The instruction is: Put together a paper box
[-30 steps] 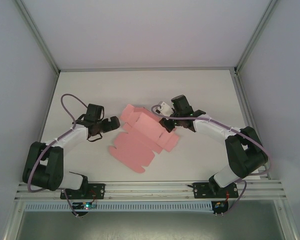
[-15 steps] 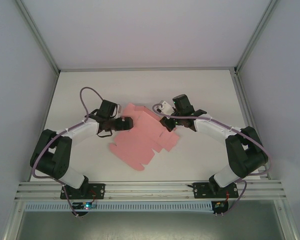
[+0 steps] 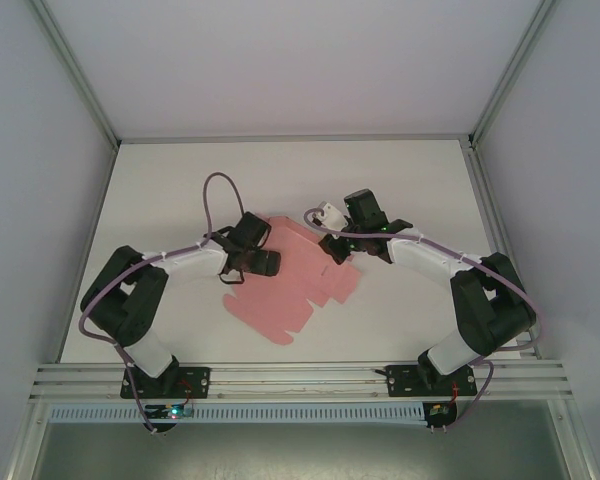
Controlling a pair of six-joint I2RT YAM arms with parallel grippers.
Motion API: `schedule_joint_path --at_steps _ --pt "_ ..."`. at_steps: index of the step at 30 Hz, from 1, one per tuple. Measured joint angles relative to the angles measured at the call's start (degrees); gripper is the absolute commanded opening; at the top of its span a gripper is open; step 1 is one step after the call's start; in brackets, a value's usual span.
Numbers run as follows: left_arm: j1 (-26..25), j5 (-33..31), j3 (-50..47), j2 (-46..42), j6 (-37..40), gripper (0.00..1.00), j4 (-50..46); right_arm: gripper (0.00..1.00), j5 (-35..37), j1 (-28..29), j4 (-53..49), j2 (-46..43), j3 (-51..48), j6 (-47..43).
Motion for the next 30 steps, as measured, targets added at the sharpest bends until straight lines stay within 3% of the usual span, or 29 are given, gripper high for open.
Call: schedule_joint_path --at_steps 8,13,17,22,30 --pt "-4.6 -12.0 3.5 1.8 -0.3 0.89 -4.2 0.0 1.4 0.8 0.4 0.0 -0.6 -0.1" --pt "-4.9 -12.4 3.2 -0.1 -0.7 0.97 -5.7 0.0 7.0 3.8 0.7 -0.1 -0.5 -2.8" --pt "-4.0 -11.6 2.0 -9.2 -1.6 1.0 -7.8 0.0 16.0 7.1 -1.0 -0.2 1.1 -7.9" --pt "2.5 -12.4 2.0 -20.3 -3.4 1.0 -8.1 0.0 26.3 10.7 -2.9 -0.2 5.6 -14.9" --pt "17.6 -10.3 -0.9 -22.6 -8.7 1.0 -8.3 0.0 37.3 13.0 3.2 -0.3 6.2 -28.8"
